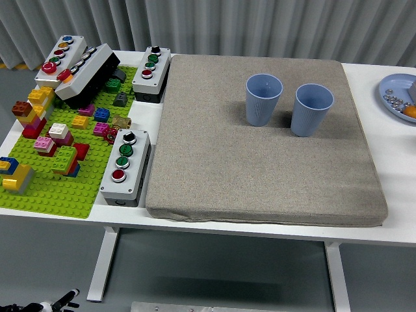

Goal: Pick cup pour cup place

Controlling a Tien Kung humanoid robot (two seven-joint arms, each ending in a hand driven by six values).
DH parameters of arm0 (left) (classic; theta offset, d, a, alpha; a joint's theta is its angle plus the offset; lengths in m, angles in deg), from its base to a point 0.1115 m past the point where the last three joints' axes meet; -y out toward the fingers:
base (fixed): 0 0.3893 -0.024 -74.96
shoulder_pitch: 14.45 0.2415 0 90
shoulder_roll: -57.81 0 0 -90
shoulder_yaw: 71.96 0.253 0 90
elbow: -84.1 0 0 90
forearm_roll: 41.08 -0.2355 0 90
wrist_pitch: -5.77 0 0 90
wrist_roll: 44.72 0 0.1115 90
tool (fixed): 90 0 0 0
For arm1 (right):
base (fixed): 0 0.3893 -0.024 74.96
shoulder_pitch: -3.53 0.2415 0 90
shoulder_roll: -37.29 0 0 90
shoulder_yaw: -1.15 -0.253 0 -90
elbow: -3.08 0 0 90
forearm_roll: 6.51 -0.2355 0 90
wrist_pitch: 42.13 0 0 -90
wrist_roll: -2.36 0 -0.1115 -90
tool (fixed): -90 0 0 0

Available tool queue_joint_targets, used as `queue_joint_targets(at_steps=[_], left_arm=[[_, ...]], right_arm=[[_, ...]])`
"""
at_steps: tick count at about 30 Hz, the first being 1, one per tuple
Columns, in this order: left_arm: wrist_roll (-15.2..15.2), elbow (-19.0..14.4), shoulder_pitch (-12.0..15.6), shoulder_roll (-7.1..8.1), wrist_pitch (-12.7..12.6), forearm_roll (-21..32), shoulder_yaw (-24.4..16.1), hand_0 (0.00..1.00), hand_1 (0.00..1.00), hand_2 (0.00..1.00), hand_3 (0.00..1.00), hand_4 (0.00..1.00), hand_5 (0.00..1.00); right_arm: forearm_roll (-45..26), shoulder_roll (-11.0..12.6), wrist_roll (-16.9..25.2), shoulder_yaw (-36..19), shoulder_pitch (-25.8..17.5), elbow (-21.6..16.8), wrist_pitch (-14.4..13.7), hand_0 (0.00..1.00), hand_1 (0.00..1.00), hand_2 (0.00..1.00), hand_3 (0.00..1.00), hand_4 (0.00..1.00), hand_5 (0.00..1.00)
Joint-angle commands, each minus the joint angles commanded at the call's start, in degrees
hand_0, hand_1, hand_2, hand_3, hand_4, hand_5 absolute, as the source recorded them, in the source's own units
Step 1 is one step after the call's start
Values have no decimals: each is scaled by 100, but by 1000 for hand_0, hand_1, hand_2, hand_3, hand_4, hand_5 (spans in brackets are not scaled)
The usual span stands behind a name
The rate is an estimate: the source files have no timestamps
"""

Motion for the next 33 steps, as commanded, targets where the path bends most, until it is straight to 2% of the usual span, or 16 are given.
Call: queue_joint_targets(at_steps=[5, 10, 33], left_arm=[[1, 0, 21, -29, 11, 80, 120, 839, 841, 902, 798, 602, 998], [-3, 0, 33, -47, 12, 122, 187, 839, 841, 901, 798, 602, 998], [-13, 0, 40, -43, -14, 184, 103, 838, 841, 901, 796, 602, 998]], right_arm=[[194, -290, 26, -23, 148, 410, -34, 945, 838, 854, 812, 722, 998], [300, -423, 11, -48, 166, 601, 7, 942, 830, 847, 809, 724, 998], [402, -427, -2, -84, 175, 568, -31, 946, 829, 840, 813, 727, 998]])
